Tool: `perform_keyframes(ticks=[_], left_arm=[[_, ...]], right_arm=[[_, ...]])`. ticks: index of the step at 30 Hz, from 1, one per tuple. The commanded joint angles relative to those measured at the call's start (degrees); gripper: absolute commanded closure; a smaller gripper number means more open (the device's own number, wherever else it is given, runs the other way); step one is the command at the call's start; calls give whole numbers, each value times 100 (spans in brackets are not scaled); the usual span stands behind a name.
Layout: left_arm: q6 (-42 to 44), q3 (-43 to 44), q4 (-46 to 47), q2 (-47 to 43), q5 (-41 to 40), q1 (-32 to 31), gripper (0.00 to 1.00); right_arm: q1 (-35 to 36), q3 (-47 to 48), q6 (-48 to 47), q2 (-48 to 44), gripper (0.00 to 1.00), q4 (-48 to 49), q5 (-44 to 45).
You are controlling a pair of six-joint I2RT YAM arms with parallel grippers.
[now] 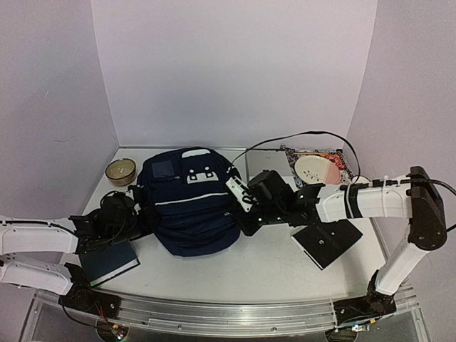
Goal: Pack the student bag
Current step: Zip the student bag into the second largest pocket of the bag, then put down the student bag at the center of the board.
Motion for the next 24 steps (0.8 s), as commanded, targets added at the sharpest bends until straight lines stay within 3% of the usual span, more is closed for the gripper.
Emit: perform_keyframes(ticks=[1,4,7,11,16,24], left_arm=[[780,495,-459,462,-1087,300,99],[1390,773,-217,663,-689,301,90],[2016,929,-75,544,-227,292,67],[2606,1037,-30,288,328,274,50],[3312,1151,-42,88,836,-18,39],[4779,1507,10,370,1109,-1019,34]], right_arm=[[254,-36,-113,-504,100,-275,-179],[378,-6,2,-535,100,-126,-411],[413,74,101,-412,100,-29,-423],[410,242,204,-187,100,-8,-280],[409,387,287,0,100,-16,-28],[414,534,323,181,100,-17,-68]])
